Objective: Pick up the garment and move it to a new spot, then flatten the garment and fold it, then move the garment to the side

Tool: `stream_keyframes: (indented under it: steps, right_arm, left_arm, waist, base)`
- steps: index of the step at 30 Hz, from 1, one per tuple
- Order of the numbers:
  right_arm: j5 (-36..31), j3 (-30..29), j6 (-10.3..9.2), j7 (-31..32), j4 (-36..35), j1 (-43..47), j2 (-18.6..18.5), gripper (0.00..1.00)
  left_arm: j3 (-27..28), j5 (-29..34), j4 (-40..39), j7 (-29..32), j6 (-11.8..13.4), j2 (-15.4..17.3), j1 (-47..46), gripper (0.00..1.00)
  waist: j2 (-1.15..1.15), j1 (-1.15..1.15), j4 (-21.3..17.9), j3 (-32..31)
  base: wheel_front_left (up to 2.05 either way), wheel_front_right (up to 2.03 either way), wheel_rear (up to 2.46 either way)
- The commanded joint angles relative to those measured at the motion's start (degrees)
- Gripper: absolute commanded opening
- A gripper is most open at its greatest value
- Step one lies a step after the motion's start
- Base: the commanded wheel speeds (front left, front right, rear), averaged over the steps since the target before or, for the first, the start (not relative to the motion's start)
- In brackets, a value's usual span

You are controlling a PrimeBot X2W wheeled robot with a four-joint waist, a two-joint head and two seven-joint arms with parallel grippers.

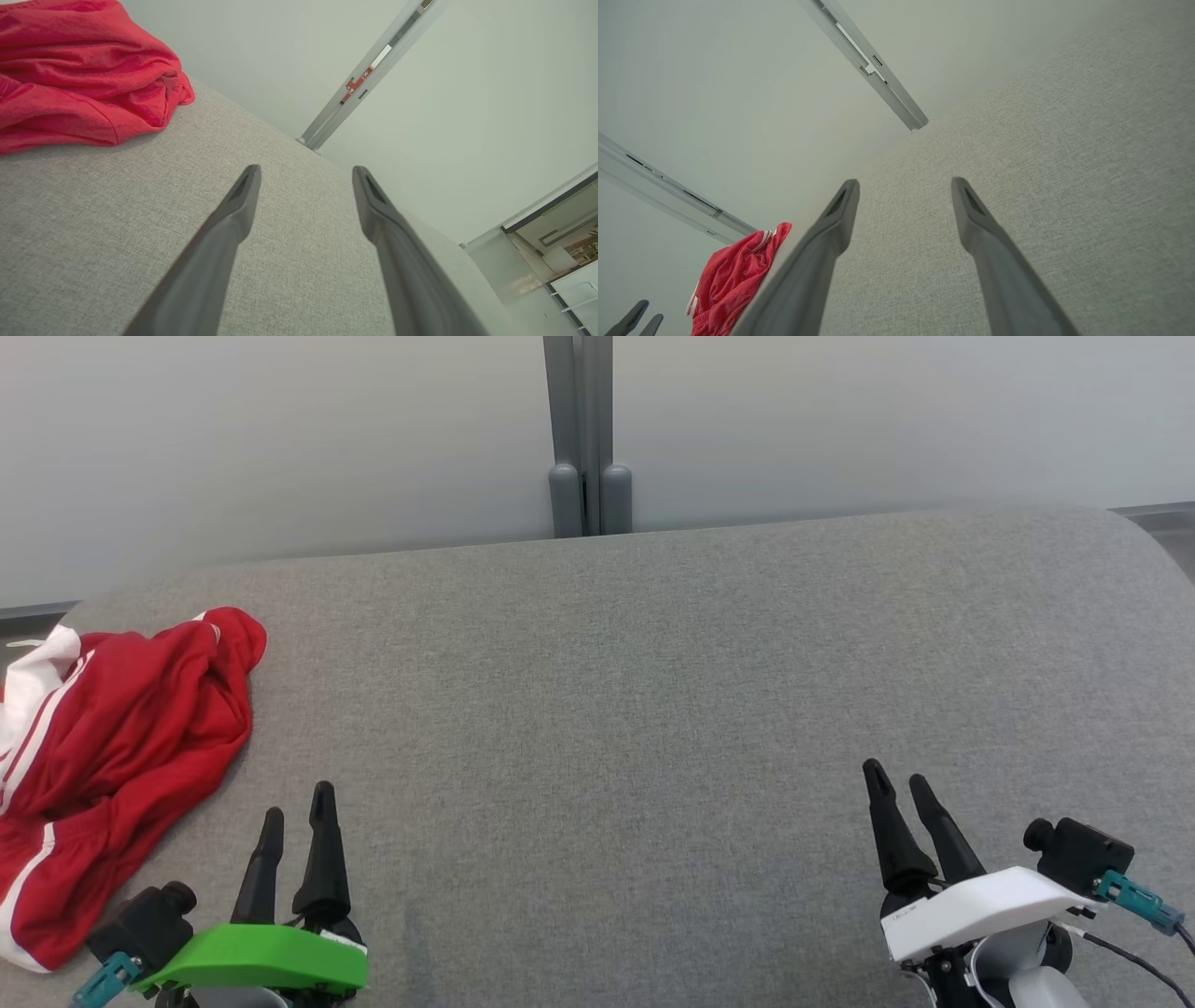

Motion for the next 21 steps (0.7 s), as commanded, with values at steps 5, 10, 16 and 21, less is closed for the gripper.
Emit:
stream_keyframes:
  steps: [5,10,16,21]
  right_arm:
    - [-4.35,0.81,0.02,-1.36,-1.24,0.54,-0.31,1.0]
    - [-6.79,1.19,0.02,-2.17,-1.03,0.94,-0.33,1.0]
    - [-11.16,1.79,0.02,-3.26,-1.6,1.43,-0.37,1.0]
    - [-13.88,2.13,0.02,-3.94,-2.12,1.77,-0.4,1.0]
  left_arm:
    - [-0.63,4.18,-1.26,-1.2,-0.54,0.42,0.53,1.0]
    - [-1.09,7.37,-1.55,-2.08,-0.61,0.44,1.16,1.0]
    - [-1.77,11.44,-2.02,-3.12,-0.82,0.48,1.67,1.0]
    - [-2.06,14.16,-2.46,-3.83,-0.86,0.51,2.04,1.0]
  waist:
    - [0.0,0.0,-0.1,-0.27]
    - [0.0,0.0,-0.2,-0.48]
    - [0.0,0.0,-0.35,-0.62]
    - [0.0,0.0,-0.56,-0.81]
  base:
    - [0.0,0.0,0.0]
    - [0.0,0.0,0.0]
    - [0.0,0.0,0.0]
    - [0.0,0.0,0.0]
